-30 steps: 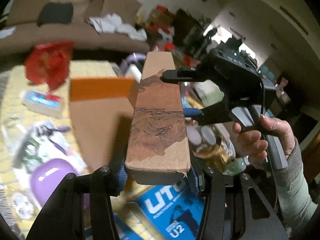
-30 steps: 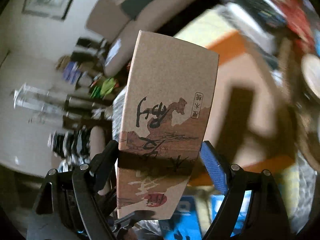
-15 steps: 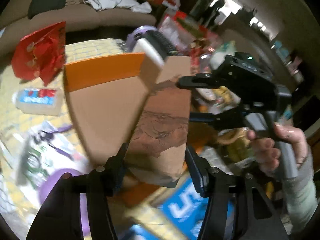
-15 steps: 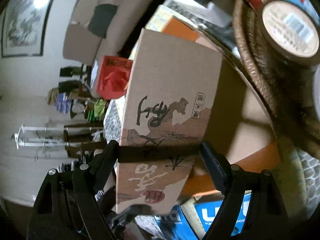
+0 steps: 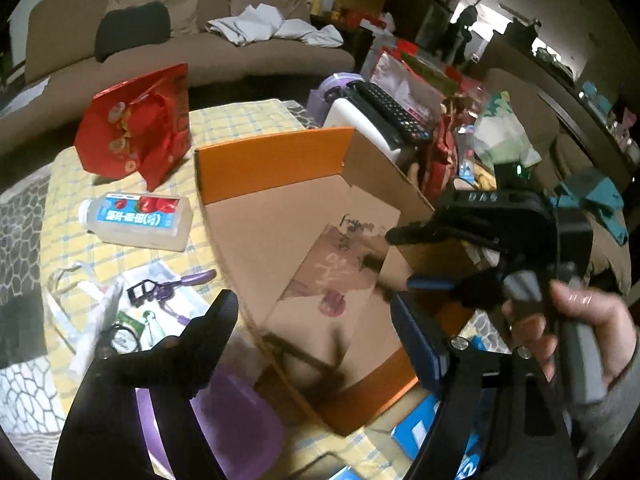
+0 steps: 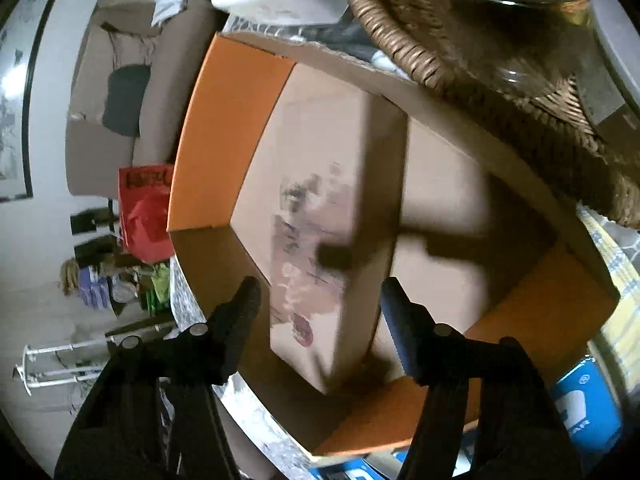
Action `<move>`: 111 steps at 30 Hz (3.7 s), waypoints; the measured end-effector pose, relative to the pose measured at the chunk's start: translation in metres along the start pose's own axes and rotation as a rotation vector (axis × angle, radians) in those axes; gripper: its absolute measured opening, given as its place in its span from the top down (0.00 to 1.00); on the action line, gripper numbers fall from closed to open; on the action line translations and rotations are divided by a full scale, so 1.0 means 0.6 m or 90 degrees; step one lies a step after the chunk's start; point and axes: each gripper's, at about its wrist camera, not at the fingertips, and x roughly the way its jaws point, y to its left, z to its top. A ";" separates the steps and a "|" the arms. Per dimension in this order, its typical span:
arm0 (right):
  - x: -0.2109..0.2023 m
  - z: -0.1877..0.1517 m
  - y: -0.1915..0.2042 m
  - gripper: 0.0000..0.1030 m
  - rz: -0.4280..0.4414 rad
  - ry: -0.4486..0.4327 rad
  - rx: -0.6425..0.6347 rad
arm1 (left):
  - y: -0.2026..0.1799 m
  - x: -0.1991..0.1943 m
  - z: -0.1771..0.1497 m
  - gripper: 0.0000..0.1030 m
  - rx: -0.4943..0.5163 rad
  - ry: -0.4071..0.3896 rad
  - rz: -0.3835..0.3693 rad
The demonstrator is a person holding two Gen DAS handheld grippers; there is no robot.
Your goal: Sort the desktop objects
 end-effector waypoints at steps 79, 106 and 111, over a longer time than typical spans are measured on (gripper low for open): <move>-0.180 0.105 0.097 0.10 -0.130 0.082 -0.574 | -0.081 0.337 0.050 0.13 0.376 0.360 0.133; -0.105 0.016 0.096 0.10 -0.147 0.109 -0.688 | 0.030 0.150 0.043 0.08 0.205 0.128 0.190; -0.047 -0.038 0.085 0.10 -0.139 0.163 -0.714 | 0.047 0.141 -0.020 0.08 0.107 0.125 0.180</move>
